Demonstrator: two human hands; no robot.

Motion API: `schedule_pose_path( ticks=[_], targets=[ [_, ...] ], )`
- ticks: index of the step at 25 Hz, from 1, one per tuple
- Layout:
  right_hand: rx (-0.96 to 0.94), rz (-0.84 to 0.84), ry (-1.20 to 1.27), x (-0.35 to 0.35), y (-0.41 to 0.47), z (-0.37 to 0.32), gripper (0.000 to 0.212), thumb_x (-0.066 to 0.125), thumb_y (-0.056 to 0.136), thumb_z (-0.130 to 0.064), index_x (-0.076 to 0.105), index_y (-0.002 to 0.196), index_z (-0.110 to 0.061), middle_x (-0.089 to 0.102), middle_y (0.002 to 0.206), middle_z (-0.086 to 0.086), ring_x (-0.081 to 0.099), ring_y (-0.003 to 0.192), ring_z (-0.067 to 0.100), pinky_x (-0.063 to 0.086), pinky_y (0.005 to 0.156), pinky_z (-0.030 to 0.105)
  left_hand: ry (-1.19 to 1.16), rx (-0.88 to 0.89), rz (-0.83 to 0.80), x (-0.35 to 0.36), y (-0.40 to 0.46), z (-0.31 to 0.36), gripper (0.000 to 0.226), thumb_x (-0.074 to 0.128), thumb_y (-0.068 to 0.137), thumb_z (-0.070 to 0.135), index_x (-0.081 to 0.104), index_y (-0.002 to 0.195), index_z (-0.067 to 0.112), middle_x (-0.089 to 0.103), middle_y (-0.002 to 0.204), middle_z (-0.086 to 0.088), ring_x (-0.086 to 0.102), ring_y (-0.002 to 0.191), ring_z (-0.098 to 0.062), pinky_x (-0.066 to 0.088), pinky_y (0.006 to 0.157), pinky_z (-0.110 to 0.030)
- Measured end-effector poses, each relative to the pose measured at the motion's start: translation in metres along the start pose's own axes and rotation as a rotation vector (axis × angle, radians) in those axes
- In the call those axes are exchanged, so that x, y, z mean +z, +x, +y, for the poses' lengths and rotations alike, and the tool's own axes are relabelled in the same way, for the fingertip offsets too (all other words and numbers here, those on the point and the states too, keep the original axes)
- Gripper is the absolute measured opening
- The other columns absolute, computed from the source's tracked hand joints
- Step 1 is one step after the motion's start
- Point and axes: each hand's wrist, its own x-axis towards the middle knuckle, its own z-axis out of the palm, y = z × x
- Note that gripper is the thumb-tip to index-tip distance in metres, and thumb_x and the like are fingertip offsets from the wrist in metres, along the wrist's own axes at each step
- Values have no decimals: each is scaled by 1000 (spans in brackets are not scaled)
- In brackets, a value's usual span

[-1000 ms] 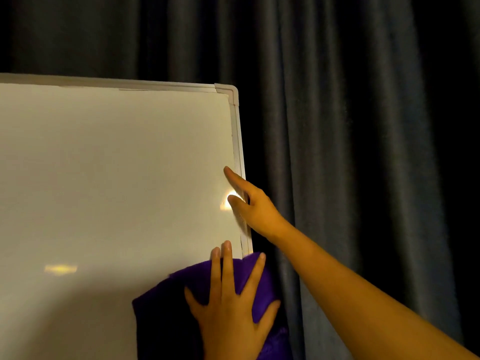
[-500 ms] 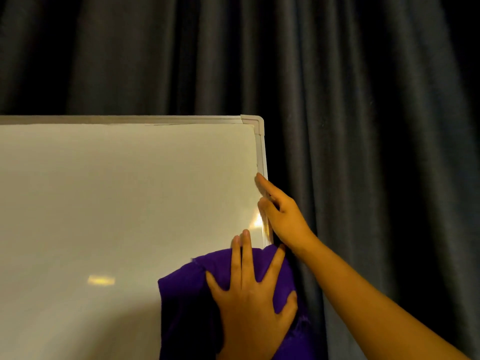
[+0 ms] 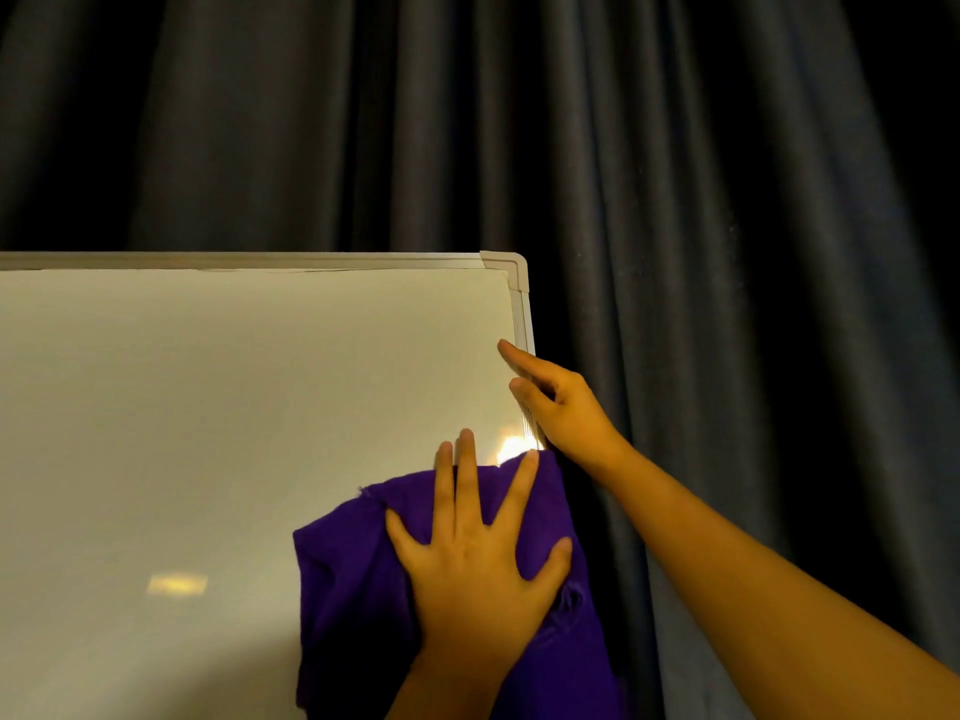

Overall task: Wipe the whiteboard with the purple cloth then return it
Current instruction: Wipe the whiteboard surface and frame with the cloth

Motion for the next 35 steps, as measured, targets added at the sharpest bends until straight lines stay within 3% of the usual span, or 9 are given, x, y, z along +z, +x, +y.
schedule_pose_path(
  ticks=[7, 10, 14, 19, 24, 26, 29, 32, 35],
  targets=[
    [-5, 69, 5, 0, -2, 2, 40, 45, 95, -22, 44, 135, -22, 48, 141, -1, 43, 129, 13, 40, 98, 22, 15, -53, 11, 5, 37, -25, 74, -6, 69, 79, -23, 134, 47, -8, 157, -5, -7, 144, -28, 12, 103, -69],
    [-8, 95, 3, 2, -3, -1, 39, 42, 96, -22, 44, 135, -20, 48, 140, 0, 44, 128, 12, 41, 96, 20, 44, -55, -18, 0, 58, -33, 72, -10, 65, 77, -36, 126, 48, -20, 155, -3, -17, 142, -26, 7, 104, -68],
    [41, 98, 68, 9, -11, -4, 41, 36, 97, -27, 37, 138, -24, 44, 143, -1, 44, 122, 6, 44, 85, 8, 0, -9, -47, -6, 74, -35, 65, 13, 84, 64, -29, 131, 47, -24, 154, -1, -22, 141, -24, 1, 105, -68],
    [75, 115, 81, 21, -31, -4, 67, 46, 86, -44, 14, 144, -34, 31, 142, -11, 35, 127, 7, 36, 103, 29, -376, 129, -25, -16, 69, -47, 87, 44, 77, 22, -15, 133, 51, -30, 147, 16, -35, 132, -5, -8, 110, -52],
    [22, 103, -18, 24, -41, -8, 90, 69, 79, -27, 6, 142, -42, 30, 142, -7, 40, 122, 10, 46, 97, 32, -545, 247, 62, -30, 60, -69, 45, 68, 70, 10, 52, 110, 23, 30, 143, -6, 17, 139, -22, 29, 109, -45],
    [-4, 124, -64, 25, -42, -9, 91, 69, 79, -29, 3, 138, -48, 27, 147, -3, 35, 120, 4, 40, 95, 21, -273, 298, 144, -34, 58, -76, 30, 78, 63, 24, 60, 87, 20, 55, 111, -7, 49, 110, -22, 45, 88, -48],
    [19, 199, -135, 28, -44, -14, 90, 70, 78, -31, 2, 135, -49, 26, 148, 0, 31, 119, 1, 32, 90, 6, -45, 370, 171, -43, 55, -86, 22, 69, 68, 43, 66, 79, 24, 64, 85, 3, 63, 79, -17, 47, 70, -42],
    [-146, 359, -600, 30, -54, -25, 80, 75, 74, -28, 29, 140, -34, 38, 143, 12, 39, 129, 25, 40, 101, 37, -151, 448, 7, -42, 43, -108, 45, 51, 72, 38, 63, 113, 23, 62, 117, 0, 57, 110, -19, 41, 95, -45],
    [-518, 219, -1030, 45, -70, -28, 51, 73, 74, -27, 59, 121, -16, 60, 125, 12, 58, 114, 30, 46, 96, 44, -153, 454, -226, -46, 32, -128, 70, 49, 76, 44, 24, 142, 39, 22, 152, 10, 7, 137, -5, 1, 114, -37]
  ],
)
